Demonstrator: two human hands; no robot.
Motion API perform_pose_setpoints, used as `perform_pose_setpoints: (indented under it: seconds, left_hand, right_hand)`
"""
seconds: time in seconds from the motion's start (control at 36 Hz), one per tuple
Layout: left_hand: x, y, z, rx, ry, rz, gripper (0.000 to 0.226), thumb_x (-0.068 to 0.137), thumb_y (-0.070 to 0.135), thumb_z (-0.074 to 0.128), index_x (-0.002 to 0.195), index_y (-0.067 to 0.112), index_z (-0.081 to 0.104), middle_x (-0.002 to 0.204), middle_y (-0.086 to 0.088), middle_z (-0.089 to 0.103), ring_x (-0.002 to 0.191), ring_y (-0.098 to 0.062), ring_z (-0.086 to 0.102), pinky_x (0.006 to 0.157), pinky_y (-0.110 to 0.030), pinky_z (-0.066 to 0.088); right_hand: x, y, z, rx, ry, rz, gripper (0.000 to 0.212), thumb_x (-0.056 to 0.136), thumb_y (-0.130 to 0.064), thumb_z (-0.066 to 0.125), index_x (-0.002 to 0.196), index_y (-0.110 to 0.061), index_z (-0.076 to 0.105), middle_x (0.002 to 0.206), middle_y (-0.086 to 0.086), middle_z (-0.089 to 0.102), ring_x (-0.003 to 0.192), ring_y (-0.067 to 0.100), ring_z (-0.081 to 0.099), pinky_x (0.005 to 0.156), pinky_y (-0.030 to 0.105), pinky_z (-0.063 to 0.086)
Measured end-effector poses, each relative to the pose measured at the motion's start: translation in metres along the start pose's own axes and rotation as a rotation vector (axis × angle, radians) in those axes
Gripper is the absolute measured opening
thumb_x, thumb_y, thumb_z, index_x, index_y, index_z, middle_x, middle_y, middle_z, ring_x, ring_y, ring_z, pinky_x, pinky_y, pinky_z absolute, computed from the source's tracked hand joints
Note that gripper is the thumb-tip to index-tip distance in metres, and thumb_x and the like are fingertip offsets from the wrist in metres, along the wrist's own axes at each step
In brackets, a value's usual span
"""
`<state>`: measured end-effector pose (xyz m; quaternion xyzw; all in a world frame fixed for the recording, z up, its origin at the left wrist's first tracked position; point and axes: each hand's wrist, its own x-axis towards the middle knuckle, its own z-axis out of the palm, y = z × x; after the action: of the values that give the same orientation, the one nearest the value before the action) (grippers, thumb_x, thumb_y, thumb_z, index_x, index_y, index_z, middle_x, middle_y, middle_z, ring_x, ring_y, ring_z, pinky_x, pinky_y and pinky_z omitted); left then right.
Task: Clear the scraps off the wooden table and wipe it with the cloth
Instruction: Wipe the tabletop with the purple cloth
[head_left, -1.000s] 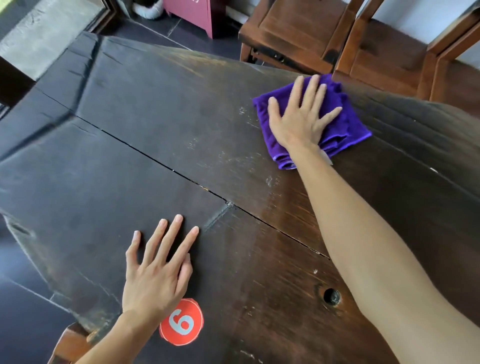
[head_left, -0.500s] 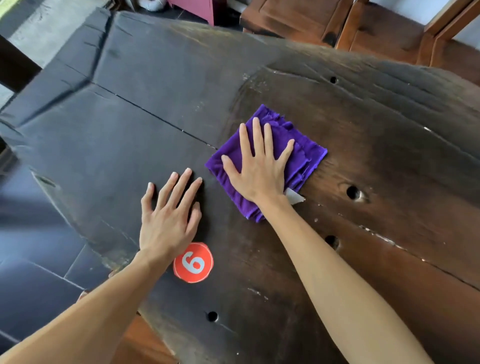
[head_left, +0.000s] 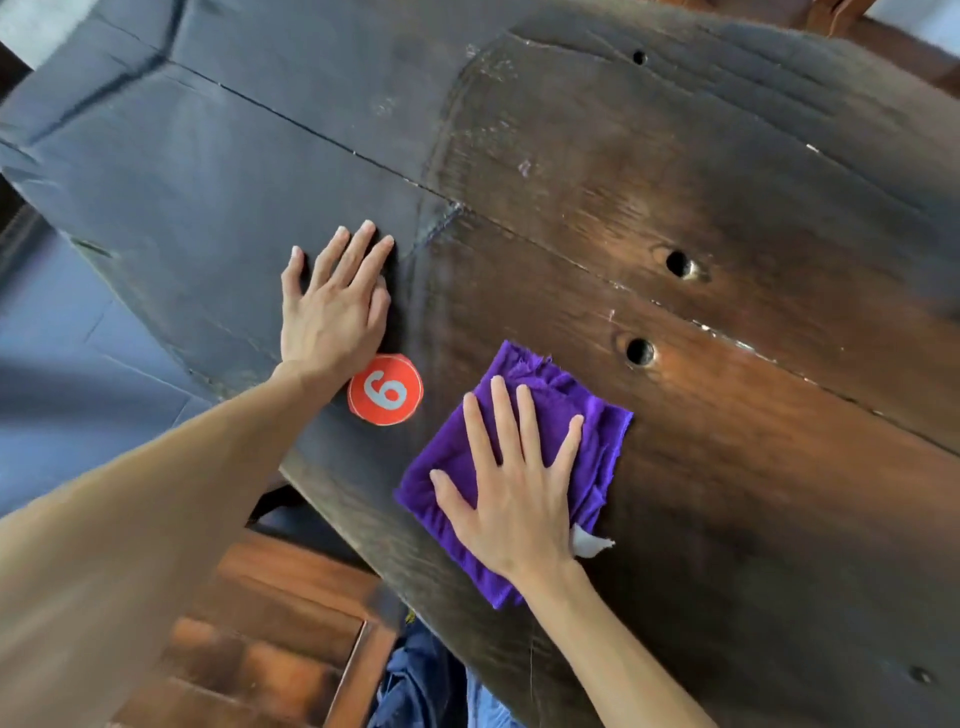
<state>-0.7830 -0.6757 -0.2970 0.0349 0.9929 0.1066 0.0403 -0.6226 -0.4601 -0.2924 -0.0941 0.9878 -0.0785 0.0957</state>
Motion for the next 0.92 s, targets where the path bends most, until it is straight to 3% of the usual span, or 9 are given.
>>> perform_pose_setpoints:
  seconds: [0.14,0.25,0.31,0.39,0.44,0.56,0.69,0.81,0.92]
  left_hand:
    - [-0.001,-0.002,0.001,-0.018,-0.008,0.002,0.055,0.105,0.036,0.019,0.16,0.034,0.025,0.17,0.008,0.021,0.157,-0.016,0.013,0.126,-0.053,0.005]
    - [-0.002,-0.004,0.003,-0.029,-0.017,0.0,0.056,0.105,0.041,0.014,0.161,0.035,0.02,0.17,0.011,0.017,0.158,-0.013,0.008,0.126,-0.052,0.001]
    - [-0.002,-0.006,0.003,-0.02,-0.018,0.011,0.055,0.107,0.041,0.016,0.161,0.035,0.02,0.171,0.01,0.016,0.158,-0.013,0.007,0.126,-0.051,0.0]
    - [-0.001,-0.009,0.002,-0.045,-0.024,0.028,0.052,0.108,0.04,0.022,0.16,0.035,0.024,0.17,0.009,0.018,0.158,-0.013,0.008,0.126,-0.05,0.0]
    - [0.0,-0.014,0.001,-0.035,-0.017,0.049,0.051,0.108,0.039,0.023,0.158,0.035,0.028,0.17,0.009,0.02,0.157,-0.013,0.012,0.125,-0.048,0.006]
    - [0.0,-0.037,-0.01,-0.027,0.065,0.002,0.047,0.105,0.036,0.027,0.149,0.031,0.041,0.166,0.002,0.029,0.152,-0.021,0.027,0.115,-0.045,0.023]
    - [0.003,-0.087,-0.02,0.001,0.074,-0.143,0.05,0.103,0.031,0.031,0.152,0.028,0.037,0.167,-0.003,0.025,0.154,-0.024,0.02,0.119,-0.046,0.018]
    - [0.012,-0.117,-0.023,-0.048,0.045,-0.217,0.057,0.097,0.034,0.027,0.154,0.032,0.033,0.168,-0.007,0.023,0.155,-0.031,0.016,0.124,-0.049,0.013]
    - [0.021,-0.127,-0.026,-0.039,0.022,-0.181,0.056,0.1,0.038,0.022,0.155,0.031,0.03,0.167,-0.009,0.022,0.154,-0.031,0.016,0.124,-0.051,0.01]
  right_hand:
    - [-0.116,0.021,0.011,-0.016,-0.022,0.067,0.088,0.09,-0.071,0.046,0.161,-0.025,0.022,0.171,0.004,0.014,0.157,0.03,0.013,0.113,0.079,0.011]
    - [-0.204,0.046,0.019,-0.14,-0.044,0.112,0.098,0.071,-0.07,0.061,0.155,-0.024,0.037,0.169,0.003,0.02,0.154,0.031,0.024,0.109,0.08,0.019]
    - [-0.236,0.058,0.021,-0.215,-0.045,0.106,0.094,0.072,-0.07,0.057,0.15,-0.022,0.04,0.17,0.003,0.016,0.153,0.031,0.022,0.107,0.079,0.024]
    - [-0.259,0.065,0.024,-0.297,-0.041,0.078,0.086,0.09,-0.073,0.035,0.157,-0.021,0.026,0.171,0.006,0.01,0.156,0.032,0.011,0.099,0.081,0.032]
    - [-0.257,0.058,0.026,-0.302,-0.015,0.121,0.087,0.09,-0.073,0.034,0.16,-0.023,0.021,0.17,0.005,0.011,0.157,0.031,0.009,0.1,0.084,0.028]
    - [-0.231,0.031,0.031,-0.264,0.008,0.197,0.096,0.069,-0.067,0.055,0.149,-0.016,0.039,0.168,0.008,0.017,0.155,0.032,0.017,0.105,0.085,0.017]
    - [-0.179,-0.003,0.038,-0.189,0.041,0.119,0.099,0.074,-0.071,0.059,0.153,-0.016,0.038,0.166,0.013,0.027,0.149,0.039,0.032,0.103,0.086,0.018]
    - [-0.121,-0.038,0.027,-0.078,-0.005,0.07,0.085,0.095,-0.068,0.041,0.161,-0.019,0.02,0.168,0.013,0.02,0.154,0.037,0.02,0.105,0.085,0.015]
    - [-0.058,-0.067,0.02,0.018,-0.042,0.047,0.074,0.102,-0.063,0.029,0.161,-0.021,0.022,0.171,0.008,0.012,0.157,0.032,0.01,0.108,0.083,0.012]
